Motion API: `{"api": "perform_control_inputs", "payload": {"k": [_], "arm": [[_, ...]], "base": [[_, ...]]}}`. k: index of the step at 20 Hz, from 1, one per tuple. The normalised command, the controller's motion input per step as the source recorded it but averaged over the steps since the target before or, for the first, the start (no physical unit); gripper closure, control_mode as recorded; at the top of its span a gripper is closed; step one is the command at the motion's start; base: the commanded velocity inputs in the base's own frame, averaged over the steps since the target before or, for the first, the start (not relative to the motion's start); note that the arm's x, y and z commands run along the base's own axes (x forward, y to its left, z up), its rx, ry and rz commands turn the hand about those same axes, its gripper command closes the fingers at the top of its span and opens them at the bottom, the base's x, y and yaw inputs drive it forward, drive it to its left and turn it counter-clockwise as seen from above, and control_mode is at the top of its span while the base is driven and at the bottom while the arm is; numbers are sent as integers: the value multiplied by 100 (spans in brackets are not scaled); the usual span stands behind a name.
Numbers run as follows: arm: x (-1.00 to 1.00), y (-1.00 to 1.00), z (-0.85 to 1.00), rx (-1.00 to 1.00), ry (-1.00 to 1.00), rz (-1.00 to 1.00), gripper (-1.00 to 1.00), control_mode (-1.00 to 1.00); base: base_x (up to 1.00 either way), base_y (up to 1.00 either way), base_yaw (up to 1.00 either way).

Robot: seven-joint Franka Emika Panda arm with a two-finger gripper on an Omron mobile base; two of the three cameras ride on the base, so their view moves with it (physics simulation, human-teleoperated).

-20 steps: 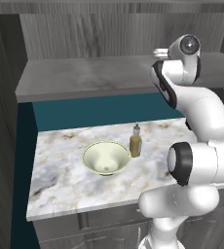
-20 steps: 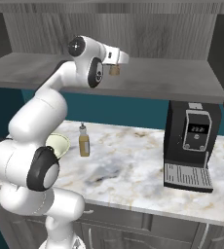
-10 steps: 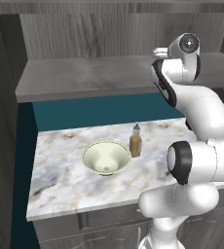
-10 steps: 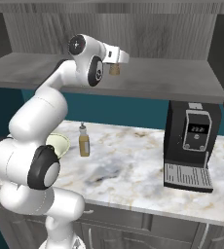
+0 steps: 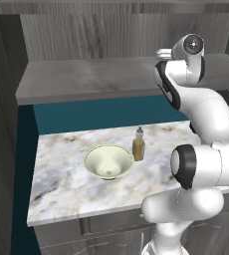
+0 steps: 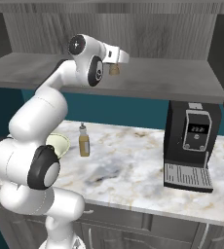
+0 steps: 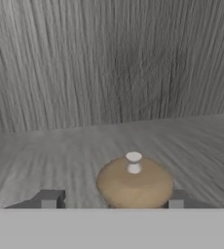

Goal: Retrieve the bottle and the shaker from the cabinet and place them next to the mixing bowl on the counter. Then add garlic from the fridge to the mixing bowl.

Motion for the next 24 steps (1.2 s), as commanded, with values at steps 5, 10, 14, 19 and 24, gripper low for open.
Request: {"api": "perform_control_inputs", "payload": {"k": [5,10,14,19,24], "arm": [[0,0,0,0,0,0,100,-100],[0,0,0,0,0,0,100,-100],[0,0,0,0,0,0,100,-100],[0,0,0,0,0,0,100,-100],[-50,-11,-2,0,-2,0,100,-100]], "base": [[0,0,0],[0,0,0],[0,0,0],[0,0,0],[0,0,0]]}}
